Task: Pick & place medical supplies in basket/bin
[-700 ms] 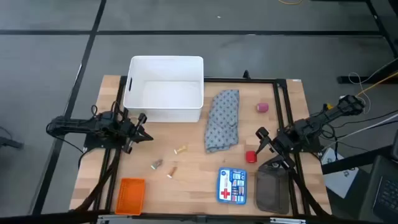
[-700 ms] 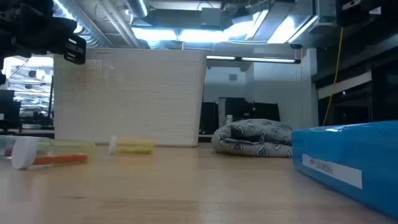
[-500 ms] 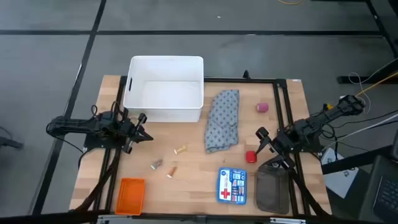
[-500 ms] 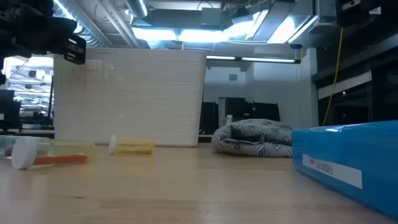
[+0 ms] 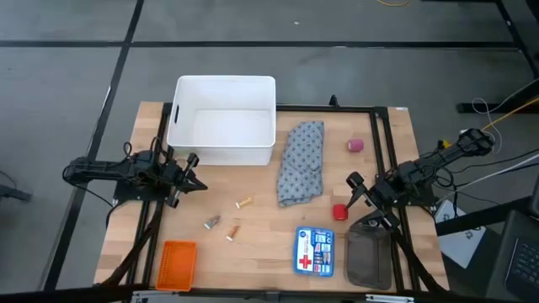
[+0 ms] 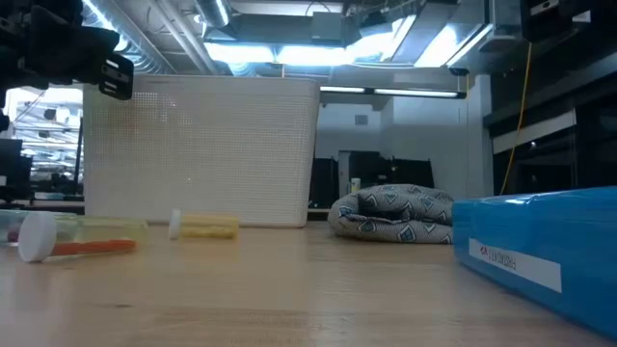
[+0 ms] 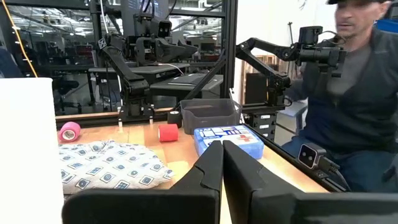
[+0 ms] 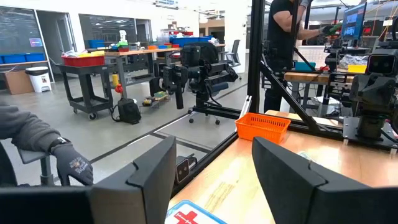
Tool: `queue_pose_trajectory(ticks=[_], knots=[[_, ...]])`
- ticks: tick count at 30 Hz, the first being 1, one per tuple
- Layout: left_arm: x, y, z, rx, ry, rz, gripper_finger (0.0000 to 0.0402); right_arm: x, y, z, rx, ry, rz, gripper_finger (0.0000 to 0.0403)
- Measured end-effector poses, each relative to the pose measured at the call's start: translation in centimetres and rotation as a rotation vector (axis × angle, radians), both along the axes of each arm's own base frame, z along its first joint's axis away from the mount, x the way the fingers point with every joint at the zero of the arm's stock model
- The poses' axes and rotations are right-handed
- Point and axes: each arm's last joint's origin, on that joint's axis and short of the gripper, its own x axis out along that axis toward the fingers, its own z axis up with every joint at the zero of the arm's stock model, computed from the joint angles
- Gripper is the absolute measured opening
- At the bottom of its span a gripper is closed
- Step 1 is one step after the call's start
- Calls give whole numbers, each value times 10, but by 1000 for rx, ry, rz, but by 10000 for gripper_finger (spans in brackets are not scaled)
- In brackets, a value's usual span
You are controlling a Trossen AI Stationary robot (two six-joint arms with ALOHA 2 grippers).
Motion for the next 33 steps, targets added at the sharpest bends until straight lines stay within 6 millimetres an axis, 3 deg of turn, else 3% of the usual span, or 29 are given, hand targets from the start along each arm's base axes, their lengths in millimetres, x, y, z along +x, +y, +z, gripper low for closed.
queue_pose_trajectory(ticks=[33], knots=[[0,0,0,0,0,0,7,0,0,1,-13,-21,-1,212]])
